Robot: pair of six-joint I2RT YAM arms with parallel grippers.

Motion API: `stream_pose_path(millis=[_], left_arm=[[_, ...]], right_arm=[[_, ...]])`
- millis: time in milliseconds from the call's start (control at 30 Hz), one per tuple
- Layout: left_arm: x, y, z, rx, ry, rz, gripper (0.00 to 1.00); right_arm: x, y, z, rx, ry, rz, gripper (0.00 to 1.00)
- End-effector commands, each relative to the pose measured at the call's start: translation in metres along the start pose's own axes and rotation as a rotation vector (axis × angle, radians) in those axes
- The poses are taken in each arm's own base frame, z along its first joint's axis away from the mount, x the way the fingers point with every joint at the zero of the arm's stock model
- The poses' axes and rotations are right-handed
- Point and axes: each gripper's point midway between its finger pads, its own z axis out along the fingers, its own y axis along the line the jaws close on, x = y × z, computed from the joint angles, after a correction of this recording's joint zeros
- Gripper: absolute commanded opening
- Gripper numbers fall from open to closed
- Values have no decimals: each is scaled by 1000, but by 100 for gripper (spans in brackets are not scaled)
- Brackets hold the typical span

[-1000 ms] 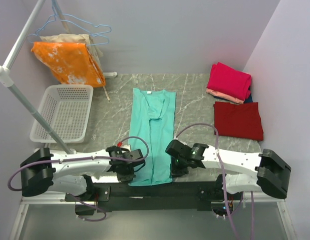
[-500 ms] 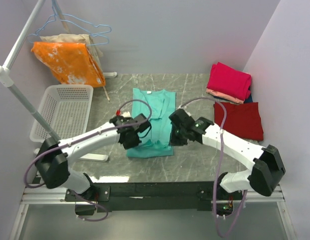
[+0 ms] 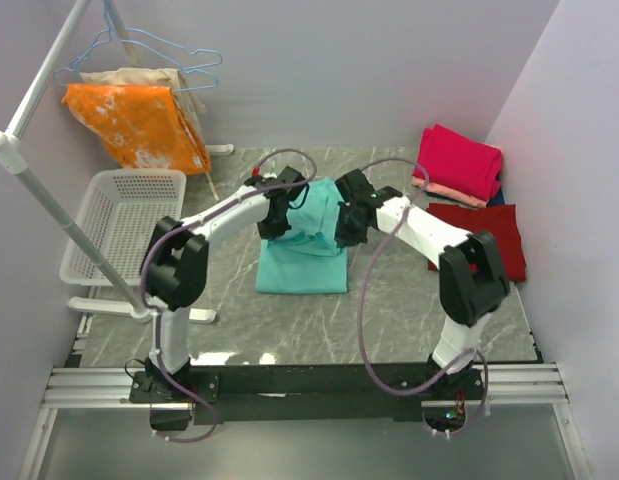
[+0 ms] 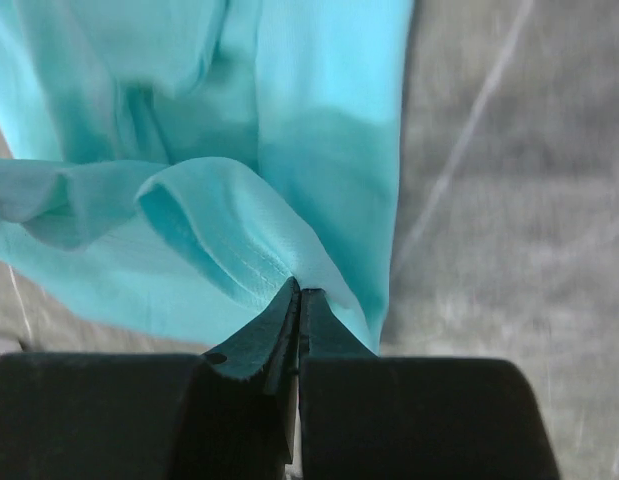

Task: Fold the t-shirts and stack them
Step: Fold the tshirt

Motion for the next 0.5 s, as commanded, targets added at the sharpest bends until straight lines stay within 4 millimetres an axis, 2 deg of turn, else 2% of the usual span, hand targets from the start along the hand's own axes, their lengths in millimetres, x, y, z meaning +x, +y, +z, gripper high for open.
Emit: stream_pose_path(millis=[0, 33, 67, 100, 133, 167, 200, 233, 267, 333, 400, 467], left_arm=[[-34, -16, 20, 11, -20, 68, 1], [-46, -18, 21, 15, -32, 56, 1], [-49, -19, 25, 16, -24, 57, 1], [-47, -21, 34, 15, -2, 64, 10], [-57, -21, 34, 18, -15, 55, 21], [-61, -22, 36, 16, -21, 55, 33], [-65, -22, 39, 17, -26, 53, 52], [-76, -22, 37, 24, -49, 44, 61], [-83, -22, 34, 34, -65, 35, 72], [-104, -21, 29, 61, -120, 2, 73], [-124, -23, 16, 91, -182, -34, 74], [-143, -15, 1, 91, -241, -73, 75]], right_arm=[[-34, 15, 16, -41, -13, -14, 0], [-46, 19, 16, -54, -26, -3, 0], [-47, 17, 26, -43, -3, 3, 0], [-48, 17, 27, -34, 10, 5, 0], [-61, 20, 24, -37, -12, 16, 13], [-65, 19, 24, -28, -23, 22, 21], [-73, 18, 24, -21, -47, 27, 29], [-82, 17, 20, -21, -73, 43, 39], [-89, 18, 14, -29, -96, 54, 43], [-104, 16, 7, -23, -147, 90, 45], [-115, 10, 0, -3, -190, 131, 44], [-119, 2, -6, 16, -219, 164, 43]])
